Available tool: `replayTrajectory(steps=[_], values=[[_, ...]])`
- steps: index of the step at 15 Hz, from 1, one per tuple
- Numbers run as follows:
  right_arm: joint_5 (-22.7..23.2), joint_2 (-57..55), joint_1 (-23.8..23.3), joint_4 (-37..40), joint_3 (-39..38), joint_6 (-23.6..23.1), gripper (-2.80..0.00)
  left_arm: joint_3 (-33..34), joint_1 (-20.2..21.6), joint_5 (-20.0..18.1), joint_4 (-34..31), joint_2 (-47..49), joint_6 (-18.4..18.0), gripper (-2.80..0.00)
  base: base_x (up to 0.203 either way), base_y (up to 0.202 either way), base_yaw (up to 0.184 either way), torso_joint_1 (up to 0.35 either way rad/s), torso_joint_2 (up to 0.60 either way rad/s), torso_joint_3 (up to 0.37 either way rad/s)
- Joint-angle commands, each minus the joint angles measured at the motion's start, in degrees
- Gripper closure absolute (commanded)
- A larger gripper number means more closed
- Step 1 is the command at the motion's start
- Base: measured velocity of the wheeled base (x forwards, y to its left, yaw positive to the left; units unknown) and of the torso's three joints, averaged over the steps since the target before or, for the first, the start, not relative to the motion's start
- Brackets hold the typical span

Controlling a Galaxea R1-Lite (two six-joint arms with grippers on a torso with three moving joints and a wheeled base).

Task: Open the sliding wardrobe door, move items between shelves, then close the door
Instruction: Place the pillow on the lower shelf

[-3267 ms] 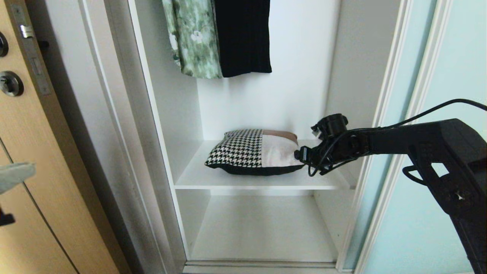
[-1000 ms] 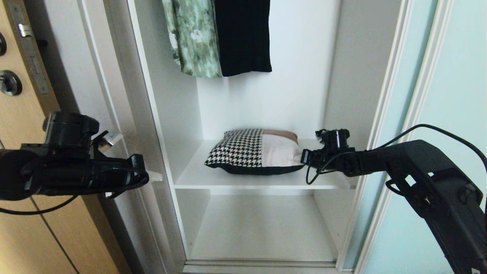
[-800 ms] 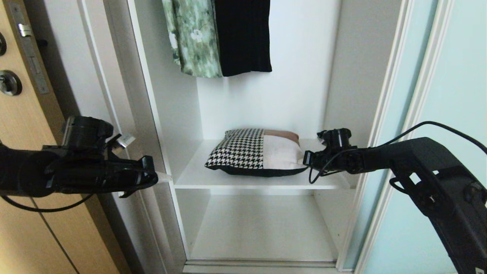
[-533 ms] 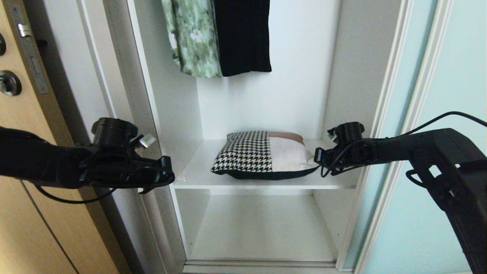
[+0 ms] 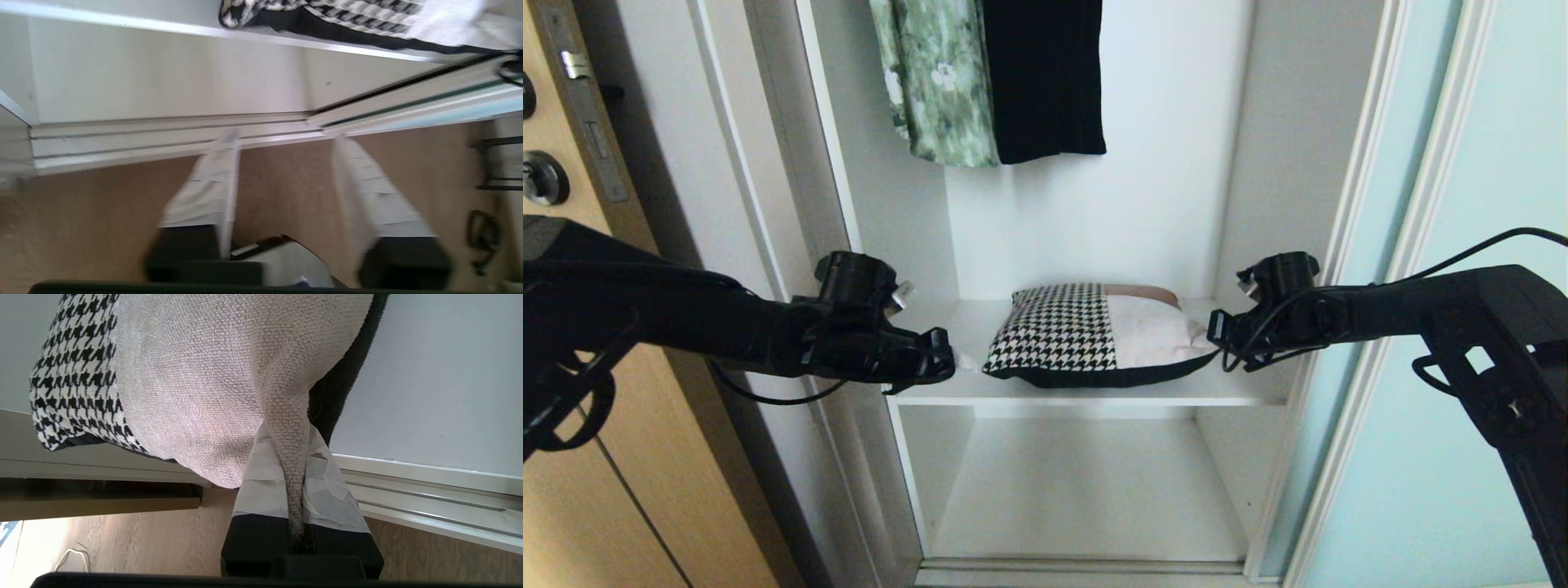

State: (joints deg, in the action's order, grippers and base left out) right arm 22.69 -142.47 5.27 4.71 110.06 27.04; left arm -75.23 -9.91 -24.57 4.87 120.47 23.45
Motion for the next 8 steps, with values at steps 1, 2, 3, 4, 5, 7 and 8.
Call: replayTrajectory(steps=[1,2,3,4,5,7,8], values=[[0.16,-0.64,0.01,-0.05,0.07,0.30,0.00,-4.51,-0.52,0.28,-1.76,6.52,-1.88,-2.80,0.000,0.000,0.000,0.000,0.00,0.000],[0.16,-0.97,-0.07,-0.29,0.24,0.30,0.00,-6.60,-0.53,0.36,-3.48,7.97,-2.70,-2.80,0.000,0.000,0.000,0.000,0.00,0.000],[0.16,-0.90,-0.08,-0.40,0.25,0.29,0.00,-8.63,-0.54,0.36,-4.36,9.78,-2.99,-2.80,0.000,0.000,0.000,0.000,0.00,0.000],[0.16,-0.70,-0.17,-0.40,0.25,0.21,0.00,-10.36,-0.60,0.34,-4.37,11.39,-3.16,-2.80,0.000,0.000,0.000,0.000,0.00,0.000],[0.16,-0.46,-0.17,-0.36,0.25,0.12,0.00,-12.23,-0.62,0.32,-4.29,12.70,-3.52,-2.80,0.000,0.000,0.000,0.000,0.00,0.000],[0.16,-0.35,-0.17,-0.31,0.25,0.03,0.00,-16.14,-0.70,0.13,-4.12,15.41,-5.47,-2.80,0.000,0.000,0.000,0.000,0.00,0.000],[0.16,-0.50,-0.17,-0.40,0.25,0.12,0.00,-18.19,-0.77,0.04,-4.09,16.74,-6.22,-2.80,0.000,0.000,0.000,0.000,0.00,0.000]])
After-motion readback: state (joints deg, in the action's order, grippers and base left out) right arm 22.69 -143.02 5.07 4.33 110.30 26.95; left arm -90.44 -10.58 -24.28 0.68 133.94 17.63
